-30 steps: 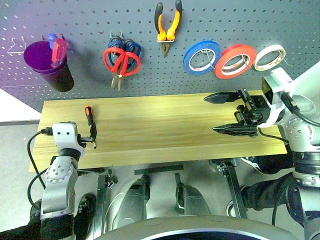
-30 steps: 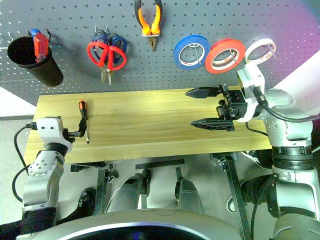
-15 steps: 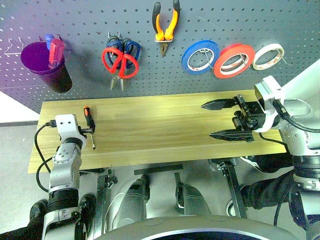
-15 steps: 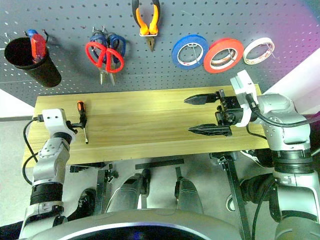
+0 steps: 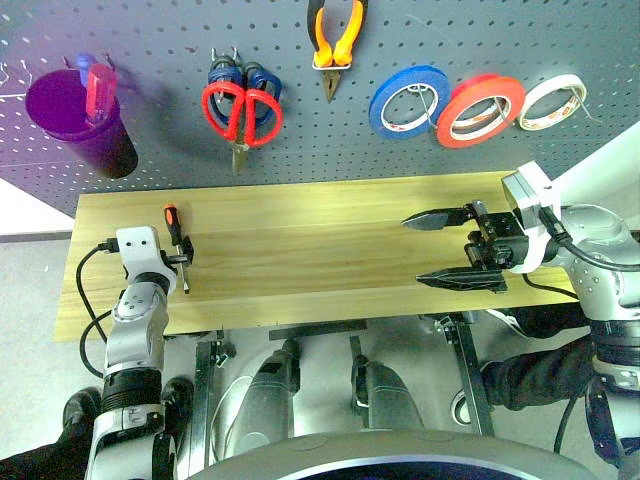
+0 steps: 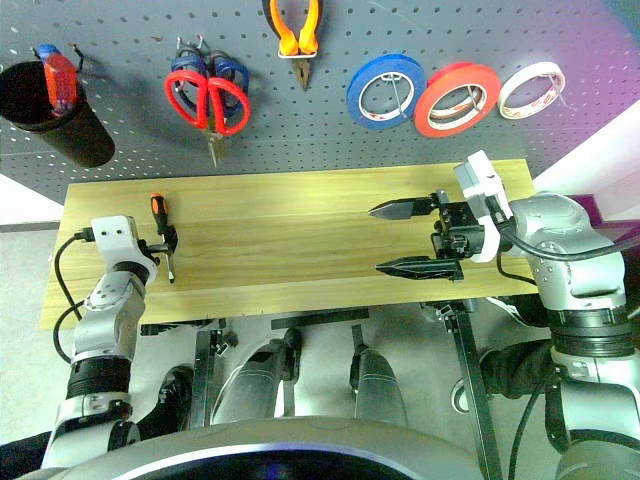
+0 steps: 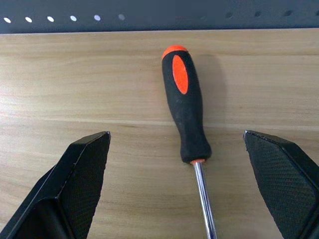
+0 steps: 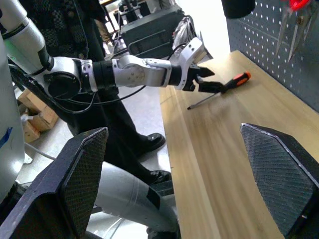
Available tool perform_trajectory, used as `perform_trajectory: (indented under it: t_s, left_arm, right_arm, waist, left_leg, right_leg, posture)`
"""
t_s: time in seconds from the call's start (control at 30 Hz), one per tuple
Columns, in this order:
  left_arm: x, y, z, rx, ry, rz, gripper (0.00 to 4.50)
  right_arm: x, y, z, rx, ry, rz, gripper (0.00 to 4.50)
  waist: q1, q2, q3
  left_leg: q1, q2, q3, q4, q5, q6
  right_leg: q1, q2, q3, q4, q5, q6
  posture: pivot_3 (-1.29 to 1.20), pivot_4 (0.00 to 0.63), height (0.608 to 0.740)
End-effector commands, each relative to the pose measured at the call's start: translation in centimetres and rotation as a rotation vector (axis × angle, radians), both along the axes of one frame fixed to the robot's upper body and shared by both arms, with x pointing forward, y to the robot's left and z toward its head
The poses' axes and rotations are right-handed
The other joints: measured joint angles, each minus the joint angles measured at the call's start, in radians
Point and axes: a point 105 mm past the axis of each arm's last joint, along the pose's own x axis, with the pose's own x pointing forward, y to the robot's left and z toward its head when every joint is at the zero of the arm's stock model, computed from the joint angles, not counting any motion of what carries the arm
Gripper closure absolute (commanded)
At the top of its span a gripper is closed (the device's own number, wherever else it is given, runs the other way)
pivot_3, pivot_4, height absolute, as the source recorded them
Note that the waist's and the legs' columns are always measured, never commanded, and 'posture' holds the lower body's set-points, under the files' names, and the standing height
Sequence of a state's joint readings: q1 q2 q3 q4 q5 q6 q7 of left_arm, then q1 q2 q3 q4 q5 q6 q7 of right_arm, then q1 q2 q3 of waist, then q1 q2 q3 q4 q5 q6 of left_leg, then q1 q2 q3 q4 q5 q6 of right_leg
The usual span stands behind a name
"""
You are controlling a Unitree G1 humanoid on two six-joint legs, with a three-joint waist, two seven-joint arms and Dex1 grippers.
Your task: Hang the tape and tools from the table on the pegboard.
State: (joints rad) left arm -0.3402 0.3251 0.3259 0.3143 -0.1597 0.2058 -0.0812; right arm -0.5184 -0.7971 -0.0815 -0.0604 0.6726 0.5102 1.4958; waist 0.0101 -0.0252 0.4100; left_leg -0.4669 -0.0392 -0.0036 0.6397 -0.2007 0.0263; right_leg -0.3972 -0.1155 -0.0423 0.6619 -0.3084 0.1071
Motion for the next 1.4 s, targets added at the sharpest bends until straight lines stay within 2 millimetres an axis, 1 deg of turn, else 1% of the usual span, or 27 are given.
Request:
perform_trajectory:
  t_s: [0.03,0.17,0.33,0.43,0.6,0.67,0.73,0.77,0.8,0.83,0.93,1.07,1.1,1.13,1.17,1.33,1.4]
  left_arm:
    - [0.3,0.2,0.4,0.032,-0.013,0.002,0.02]
    - [1.1,0.1,0.7,0.029,-0.02,-0.003,0.02]
    - [1.7,0.1,0.5,0.039,-0.012,-0.004,0.02]
    - [2.2,0.6,0.9,0.046,-0.017,0.01,0.02]
    - [2.2,0.7,1.0,0.046,-0.026,0.013,0.02]
    - [2.0,0.6,0.5,0.039,-0.01,0.02,0.02]
    - [1.9,0.3,0.4,0.007,-0.031,0.017,0.02]
    - [1.8,0.0,0.4,0.004,-0.032,0.004,0.38]
    - [1.7,-0.1,0.4,0.0,-0.037,0.008,0.55]
    - [1.5,-0.2,0.5,-0.004,-0.044,0.003,0.82]
    - [1.2,-0.1,0.4,-0.01,-0.04,0.01,1.74]
    - [0.9,0.1,0.1,-0.005,-0.029,0.024,3.1]
    - [0.9,0.2,0.1,-0.007,-0.027,0.029,3.52]
    - [0.9,0.3,0.0,-0.008,-0.022,0.034,3.77]
    - [0.9,0.3,0.0,-0.017,-0.026,0.034,3.89]
    - [1.3,0.2,0.7,-0.022,-0.049,0.023,3.88]
    - [1.4,0.2,0.7,-0.018,-0.037,0.023,3.88]
  right_arm:
    - [-0.8,-0.1,0.6,-0.01,-0.031,0.006,0.0]
    - [-1.2,-0.2,0.5,-0.016,-0.023,-0.003,0.0]
    - [-1.5,-0.4,0.5,-0.021,-0.014,-0.017,0.0]
    - [-1.6,-0.5,0.4,-0.024,-0.008,-0.028,0.0]
    - [-1.8,-0.6,0.4,-0.025,-0.006,-0.032,0.0]
    - [-1.8,-0.7,0.4,-0.029,-0.007,-0.038,0.0]
    - [-1.6,-0.8,0.4,-0.032,-0.007,-0.044,0.0]
    - [-1.6,-0.8,0.3,-0.032,-0.006,-0.043,0.0]
    - [-1.6,-0.8,0.3,-0.032,-0.006,-0.044,0.0]
    - [-1.6,-0.8,0.3,-0.032,-0.007,-0.044,0.0]
    - [-1.5,-0.8,0.3,-0.032,-0.007,-0.046,0.0]
    - [-1.4,-0.8,0.4,-0.03,-0.012,-0.047,0.0]
    - [-1.4,-0.8,0.4,-0.03,-0.013,-0.045,0.0]
    - [-1.4,-0.8,0.4,-0.03,-0.013,-0.046,0.0]
    - [-1.4,-0.8,0.4,-0.03,-0.012,-0.044,0.0]
    - [-1.2,-0.8,0.5,-0.028,-0.016,-0.049,0.0]
    - [-1.1,-0.7,0.4,-0.029,-0.018,-0.05,0.0]
  waist:
    - [0.0,0.001,0.004]
    - [-0.002,0.0,0.014]
    - [-0.008,0.001,0.025]
    - [-0.014,0.0,0.029]
    - [-0.029,0.0,0.033]
    - [-0.031,0.0,0.033]
    - [-0.03,0.0,0.033]
    - [-0.03,0.0,0.033]
    - [-0.029,0.0,0.033]
    - [-0.029,0.0,0.033]
    - [-0.028,0.0,0.033]
    - [-0.027,0.0,0.033]
    - [-0.027,0.0,0.033]
    - [-0.026,0.0,0.033]
    - [-0.026,0.0,0.033]
    - [-0.026,0.0,0.033]
    - [-0.025,0.0,0.033]
  left_leg:
    - [0.0,0.0,0.0,0.0,0.0,0.0]
    - [0.0,0.0,0.001,0.0,0.0,0.001]
    - [-0.002,0.0,0.001,0.0,-0.001,0.001]
    - [-0.002,0.0,0.001,-0.002,-0.001,0.002]
    - [-0.003,0.0,0.002,-0.002,-0.001,0.002]
    - [-0.003,0.0,0.002,-0.003,-0.001,0.002]
    - [-0.002,0.0,0.002,-0.005,-0.001,0.002]
    - [-0.002,0.0,0.002,-0.006,-0.001,0.002]
    - [-0.002,0.0,0.002,-0.006,-0.001,0.001]
    - [-0.002,0.0,0.002,-0.006,-0.001,0.001]
    - [-0.002,0.0,0.002,-0.007,0.0,0.0]
    - [-0.003,0.0,0.002,-0.007,0.0,0.0]
    - [-0.003,0.0,0.002,-0.007,0.0,0.0]
    - [-0.003,0.0,0.002,-0.007,0.0,0.0]
    - [-0.003,0.0,0.002,-0.007,0.0,0.0]
    - [-0.003,0.0,0.002,-0.008,0.0,0.0]
    - [-0.003,0.0,0.002,-0.008,0.0,0.0]
  right_leg:
    - [0.0,0.0,0.0,0.0,0.0,0.0]
    - [0.0,0.0,0.0,-0.001,0.0,0.0]
    - [-0.002,-0.001,0.0,-0.002,0.0,0.0]
    - [-0.001,-0.001,-0.002,-0.003,0.0,0.0]
    - [-0.001,-0.002,-0.004,-0.005,0.0,0.0]
    - [-0.002,-0.003,-0.005,-0.006,0.0,0.001]
    - [-0.002,-0.003,-0.006,-0.006,0.0,0.001]
    - [-0.001,-0.003,-0.007,-0.007,0.0,0.001]
    - [-0.001,-0.003,-0.007,-0.007,0.0,0.001]
    - [-0.001,-0.003,-0.007,-0.007,0.0,0.001]
    - [-0.001,-0.004,-0.009,-0.009,0.0,0.001]
    - [-0.001,-0.005,-0.011,-0.009,0.0,0.001]
    - [-0.001,-0.005,-0.012,-0.01,0.0,0.001]
    - [-0.001,-0.005,-0.012,-0.01,0.001,0.001]
    - [-0.001,-0.005,-0.013,-0.01,0.001,0.001]
    - [-0.001,-0.005,-0.014,-0.01,0.001,0.001]
    - [-0.001,-0.005,-0.014,-0.011,0.001,0.001]
  posture:
    - [-0.06,0.477,0.74]
    - [-0.07,0.488,0.74]
    - [-0.09,0.5,0.74]
    - [-0.1,0.504,0.74]
    - [-0.1,0.502,0.74]
    - [-0.1,0.501,0.74]
    - [-0.1,0.501,0.74]
    - [-0.1,0.501,0.74]
    - [-0.1,0.498,0.74]
    - [-0.1,0.498,0.74]
    - [-0.09,0.492,0.74]
    - [-0.09,0.486,0.74]
    - [-0.09,0.487,0.74]
    - [-0.09,0.487,0.74]
    - [-0.09,0.487,0.74]
    - [-0.09,0.483,0.74]
    - [-0.09,0.48,0.74]
